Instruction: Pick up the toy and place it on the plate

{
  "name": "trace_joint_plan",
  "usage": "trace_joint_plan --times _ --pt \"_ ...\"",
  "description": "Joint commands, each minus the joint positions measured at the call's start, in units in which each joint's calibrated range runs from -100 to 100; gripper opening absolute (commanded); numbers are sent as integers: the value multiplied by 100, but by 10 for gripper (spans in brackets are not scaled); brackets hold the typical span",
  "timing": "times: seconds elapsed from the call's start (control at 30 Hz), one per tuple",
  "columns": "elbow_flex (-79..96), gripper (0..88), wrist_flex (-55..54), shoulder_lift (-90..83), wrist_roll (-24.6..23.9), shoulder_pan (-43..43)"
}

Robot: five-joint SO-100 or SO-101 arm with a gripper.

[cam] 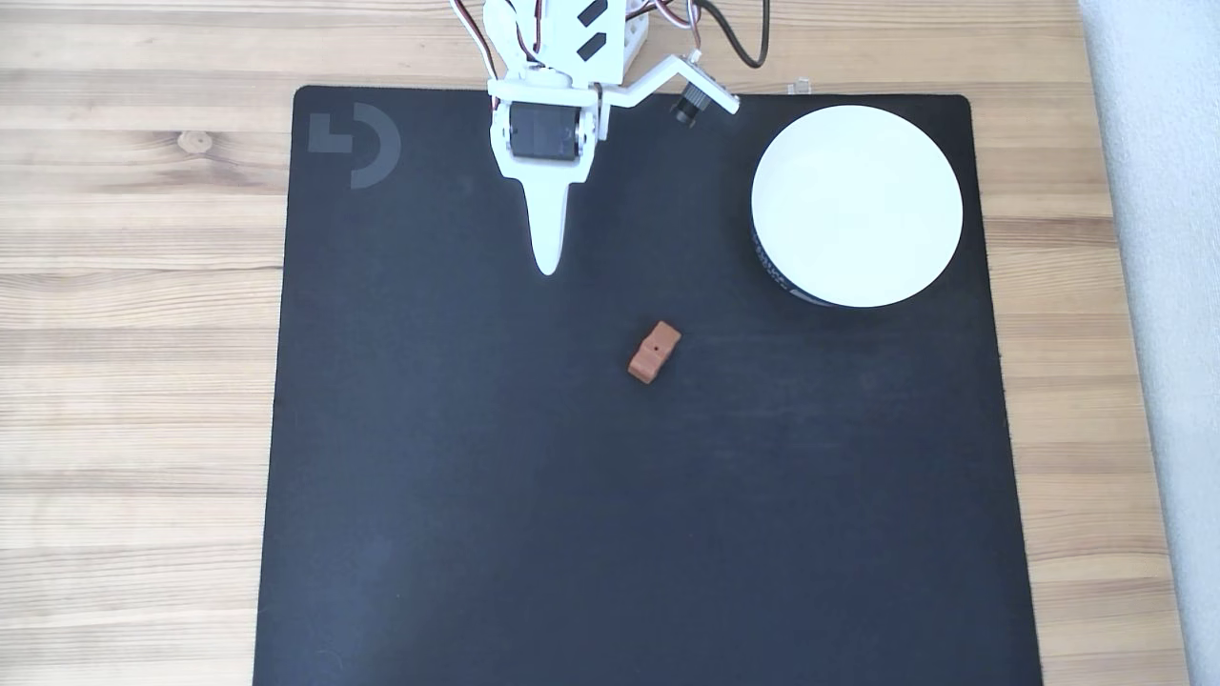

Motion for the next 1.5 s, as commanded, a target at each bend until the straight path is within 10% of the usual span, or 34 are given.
trace_joint_plan --times 0.0,1.47 --pt "69 25 45 -75 -19 44" --pt "-247 23 164 -17 13 219"
